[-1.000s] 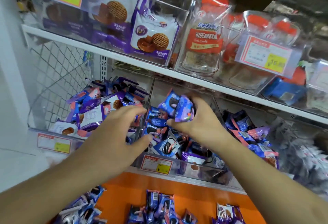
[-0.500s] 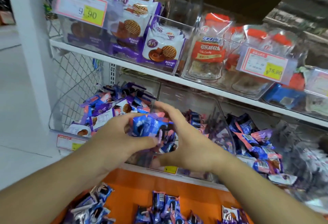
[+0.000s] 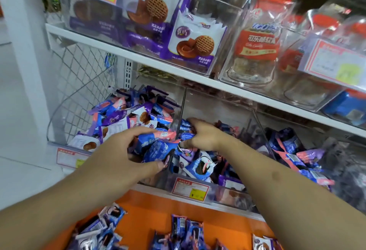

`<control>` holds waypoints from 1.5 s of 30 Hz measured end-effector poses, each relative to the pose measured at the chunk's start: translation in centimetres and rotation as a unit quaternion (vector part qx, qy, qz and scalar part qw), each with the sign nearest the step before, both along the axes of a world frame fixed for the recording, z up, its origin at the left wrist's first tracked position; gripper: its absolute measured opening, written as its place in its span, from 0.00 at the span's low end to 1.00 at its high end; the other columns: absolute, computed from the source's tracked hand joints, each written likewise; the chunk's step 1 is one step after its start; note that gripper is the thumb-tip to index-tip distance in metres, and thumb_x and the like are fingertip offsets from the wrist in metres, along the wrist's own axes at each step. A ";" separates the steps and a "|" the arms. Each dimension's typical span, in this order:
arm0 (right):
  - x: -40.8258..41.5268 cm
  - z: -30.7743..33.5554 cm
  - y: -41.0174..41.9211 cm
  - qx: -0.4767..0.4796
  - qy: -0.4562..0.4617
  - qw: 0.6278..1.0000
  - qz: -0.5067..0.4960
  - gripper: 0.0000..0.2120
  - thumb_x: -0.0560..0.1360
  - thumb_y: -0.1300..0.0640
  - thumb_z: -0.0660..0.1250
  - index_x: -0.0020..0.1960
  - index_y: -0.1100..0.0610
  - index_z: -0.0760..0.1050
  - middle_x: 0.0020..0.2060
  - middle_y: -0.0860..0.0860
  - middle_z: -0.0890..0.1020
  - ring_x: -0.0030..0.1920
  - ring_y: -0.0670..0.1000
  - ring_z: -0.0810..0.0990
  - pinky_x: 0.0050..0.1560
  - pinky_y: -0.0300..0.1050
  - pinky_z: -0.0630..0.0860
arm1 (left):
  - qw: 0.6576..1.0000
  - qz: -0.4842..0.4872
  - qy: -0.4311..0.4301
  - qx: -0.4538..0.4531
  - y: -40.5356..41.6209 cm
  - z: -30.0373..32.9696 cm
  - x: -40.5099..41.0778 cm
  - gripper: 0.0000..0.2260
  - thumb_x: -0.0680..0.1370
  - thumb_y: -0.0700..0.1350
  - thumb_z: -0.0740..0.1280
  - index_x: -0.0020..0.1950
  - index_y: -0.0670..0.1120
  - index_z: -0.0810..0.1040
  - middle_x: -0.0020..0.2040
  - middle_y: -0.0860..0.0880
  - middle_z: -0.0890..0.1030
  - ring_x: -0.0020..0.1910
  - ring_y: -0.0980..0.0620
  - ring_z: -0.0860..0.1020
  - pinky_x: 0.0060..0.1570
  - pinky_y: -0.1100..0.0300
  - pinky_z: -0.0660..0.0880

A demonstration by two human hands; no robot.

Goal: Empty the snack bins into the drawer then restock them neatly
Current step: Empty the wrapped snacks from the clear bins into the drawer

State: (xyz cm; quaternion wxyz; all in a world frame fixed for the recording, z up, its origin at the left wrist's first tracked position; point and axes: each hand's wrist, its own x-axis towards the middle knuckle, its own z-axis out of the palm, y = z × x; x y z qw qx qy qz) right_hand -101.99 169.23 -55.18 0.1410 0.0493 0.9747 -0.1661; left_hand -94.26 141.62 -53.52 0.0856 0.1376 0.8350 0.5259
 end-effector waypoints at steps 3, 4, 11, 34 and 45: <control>0.1 0.5 0.2 0.014 0.026 1.000 -0.002 0.52 0.68 0.41 0.82 0.82 0.56 0.61 0.78 0.54 0.69 0.74 0.56 0.71 0.73 0.49 0.71 | 1.000 -0.004 -0.006 0.003 -0.1 -0.2 0.0 0.29 0.68 0.55 0.81 0.65 0.69 0.74 0.54 0.66 0.76 0.48 0.72 0.78 0.43 0.73 0.68; 0.3 0.7 0.3 0.013 0.033 0.999 0.000 0.52 0.67 0.40 0.83 0.82 0.56 0.62 0.77 0.54 0.69 0.74 0.56 0.71 0.72 0.48 0.71 | 1.000 -0.007 -0.005 0.000 -0.1 -0.3 -0.1 0.30 0.68 0.56 0.81 0.66 0.69 0.74 0.55 0.66 0.77 0.49 0.69 0.79 0.44 0.72 0.68; 1.5 0.1 0.4 -0.021 0.044 0.999 0.021 0.32 0.64 0.47 0.85 0.60 0.44 0.70 0.54 0.46 0.78 0.49 0.53 0.81 0.50 0.48 0.81 | 1.000 -0.015 -0.008 0.010 -0.1 -0.4 0.2 0.31 0.68 0.54 0.82 0.67 0.69 0.74 0.56 0.62 0.80 0.48 0.68 0.81 0.45 0.71 0.71; 18.0 6.7 0.0 -0.345 0.185 0.918 -0.062 0.10 0.76 0.61 0.78 0.52 0.61 0.78 0.38 0.50 0.84 0.39 0.48 0.82 0.42 0.45 0.78 | 0.993 -0.086 -0.073 0.038 0.3 1.6 4.8 0.31 0.66 0.46 0.84 0.63 0.65 0.77 0.53 0.53 0.86 0.41 0.47 0.88 0.48 0.45 0.84; 27.0 -13.0 2.4 -0.184 -0.109 0.960 -0.181 0.17 0.71 0.48 0.81 0.44 0.51 0.73 0.35 0.50 0.79 0.33 0.49 0.75 0.35 0.47 0.71 | 0.937 -0.182 -0.142 -0.262 5.3 -13.5 10.2 0.21 0.67 0.58 0.81 0.49 0.54 0.73 0.44 0.54 0.82 0.45 0.49 0.82 0.44 0.50 0.78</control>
